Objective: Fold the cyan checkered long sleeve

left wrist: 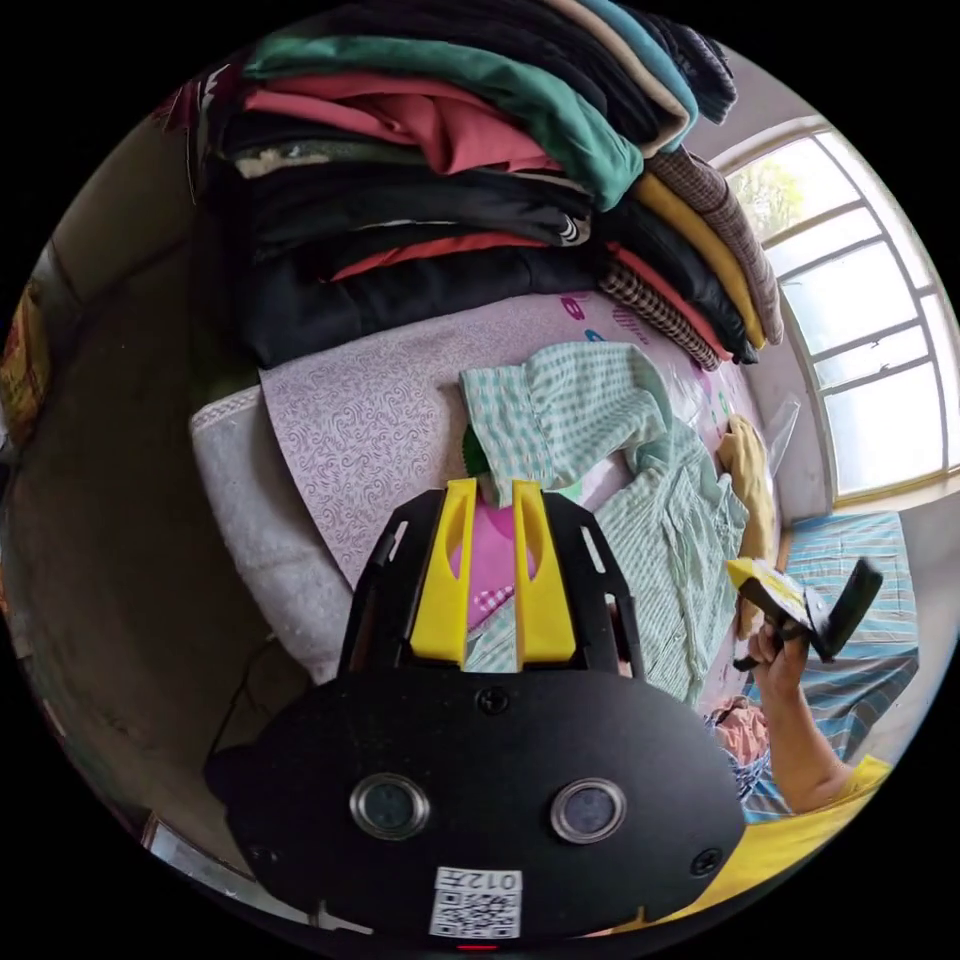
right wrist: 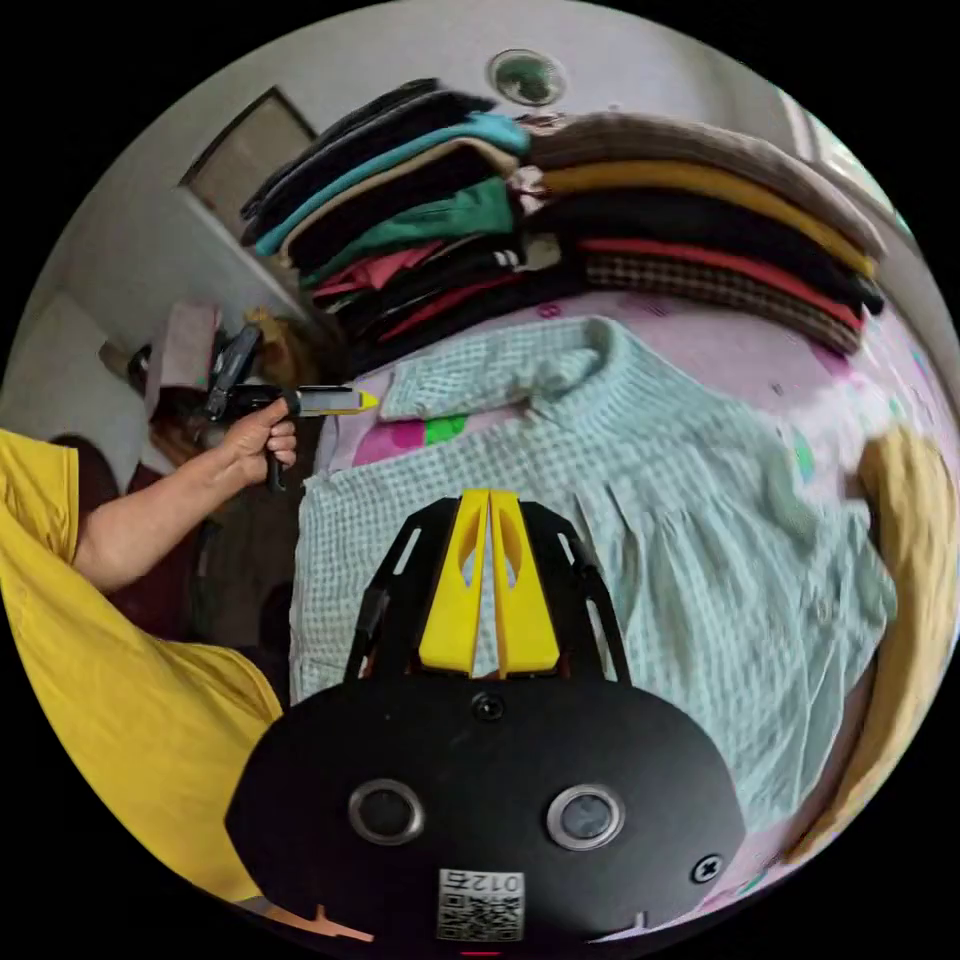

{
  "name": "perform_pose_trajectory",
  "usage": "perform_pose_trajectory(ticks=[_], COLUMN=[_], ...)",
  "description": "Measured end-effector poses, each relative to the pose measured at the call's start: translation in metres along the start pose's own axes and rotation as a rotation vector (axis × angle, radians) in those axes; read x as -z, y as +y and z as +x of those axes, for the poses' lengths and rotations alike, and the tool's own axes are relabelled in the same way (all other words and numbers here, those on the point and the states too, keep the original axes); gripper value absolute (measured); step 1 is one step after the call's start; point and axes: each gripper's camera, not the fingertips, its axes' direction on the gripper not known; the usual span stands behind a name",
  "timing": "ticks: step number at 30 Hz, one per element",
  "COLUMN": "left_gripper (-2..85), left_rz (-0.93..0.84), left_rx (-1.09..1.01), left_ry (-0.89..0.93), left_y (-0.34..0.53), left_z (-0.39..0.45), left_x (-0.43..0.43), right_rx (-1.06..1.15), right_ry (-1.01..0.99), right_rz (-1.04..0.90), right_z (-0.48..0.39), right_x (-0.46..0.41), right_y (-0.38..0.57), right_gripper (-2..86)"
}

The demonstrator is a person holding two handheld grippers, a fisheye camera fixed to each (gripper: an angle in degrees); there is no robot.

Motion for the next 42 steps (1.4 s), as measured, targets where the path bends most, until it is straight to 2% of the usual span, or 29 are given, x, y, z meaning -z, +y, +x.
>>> perform_pose_trajectory(ticks=[2,8,14,19,24,32,36,42], left_gripper=[3.9,4.3,5.0,6.2,9.0,15.0,16.5,16.5], left_rz=[0.010,0.030,0.024,0.020,0.054,0.135,0.196,0.212], left_rx=[0.002,0.000,-0.050,-0.020,-0.034,-0.081,-0.103,-0.277], left_ry=[0.047,0.092,0.069,0.089,0.141,0.288,0.358,0.530], left_y=[-0.001,0.002,0.016,0.026,0.029,0.017,0.018,0.022], left_z=[-0.012,-0.038,-0.062,-0.080,-0.081,-0.057,-0.044,-0.001], left_x=[0.000,0.005,0.011,0.009,0.015,0.027,0.032,0.023], right_rx=[0.261,0.713,0.976,1.115,0.969,0.611,0.520,0.466], right_ry=[-0.030,0.076,0.159,0.251,0.157,-0.059,-0.134,-0.185], right_rz=[-0.084,-0.361,-0.555,-0.562,-0.522,-0.261,-0.159,-0.070], right_z=[-0.054,-0.157,-0.218,-0.238,-0.225,-0.155,-0.122,-0.079], right_x=[-0.052,-0.188,-0.279,-0.307,-0.295,-0.195,-0.145,-0.075], right_y=[-0.077,-0.213,-0.257,-0.268,-0.299,-0.364,-0.373,-0.368], right_gripper=[3.5,8.5,8.5,2.8,1.1,0.8,0.8,0.8])
